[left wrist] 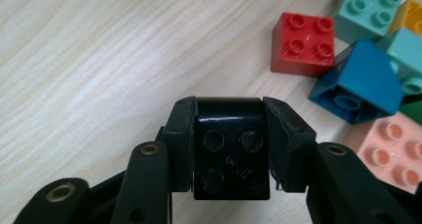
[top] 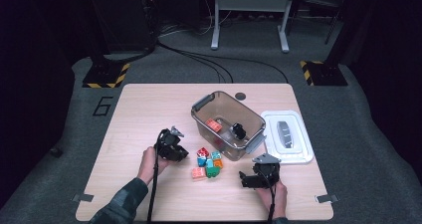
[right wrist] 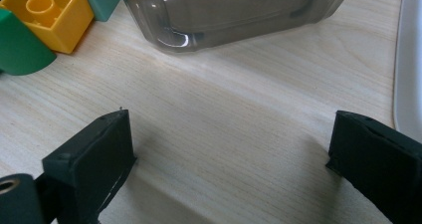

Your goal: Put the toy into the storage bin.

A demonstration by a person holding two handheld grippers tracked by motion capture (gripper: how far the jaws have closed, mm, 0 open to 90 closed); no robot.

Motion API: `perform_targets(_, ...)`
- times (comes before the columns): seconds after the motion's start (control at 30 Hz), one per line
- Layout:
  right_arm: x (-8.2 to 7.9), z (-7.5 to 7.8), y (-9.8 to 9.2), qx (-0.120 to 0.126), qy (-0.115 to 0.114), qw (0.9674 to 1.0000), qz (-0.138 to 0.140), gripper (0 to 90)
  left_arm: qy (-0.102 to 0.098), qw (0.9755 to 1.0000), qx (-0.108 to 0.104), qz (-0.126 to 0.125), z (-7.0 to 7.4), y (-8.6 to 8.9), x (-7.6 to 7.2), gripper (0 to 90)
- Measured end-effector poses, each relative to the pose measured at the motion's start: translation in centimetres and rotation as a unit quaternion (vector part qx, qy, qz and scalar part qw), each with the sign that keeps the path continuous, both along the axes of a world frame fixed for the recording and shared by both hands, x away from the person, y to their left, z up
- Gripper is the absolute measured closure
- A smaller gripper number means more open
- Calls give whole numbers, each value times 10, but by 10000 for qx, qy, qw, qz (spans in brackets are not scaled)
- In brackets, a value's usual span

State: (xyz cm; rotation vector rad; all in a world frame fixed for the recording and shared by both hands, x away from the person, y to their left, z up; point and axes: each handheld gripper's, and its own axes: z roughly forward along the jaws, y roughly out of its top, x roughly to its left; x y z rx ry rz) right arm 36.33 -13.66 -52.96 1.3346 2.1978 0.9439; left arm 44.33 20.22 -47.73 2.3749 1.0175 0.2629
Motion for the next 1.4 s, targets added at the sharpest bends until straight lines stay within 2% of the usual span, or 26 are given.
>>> perform_targets(0.43,0,0,0,0,1,10000,-2,29,-305,9994,-118,62,36,7,11,591)
perform_targets(0.93,0,0,0,-13,-8,10000,2,25,-516,9984,-216,84,67,8,19,591)
perform_targets(1.03,0,0,0,-16,0,10000,1,23,-552,9982,-212,88,71,8,20,591)
perform_targets(1.07,0,0,0,-15,-5,10000,-1,23,-614,9979,-177,93,76,8,21,591)
perform_targets(1.4,0,0,0,-18,0,10000,-1,23,-776,9969,-144,40,102,4,31,591)
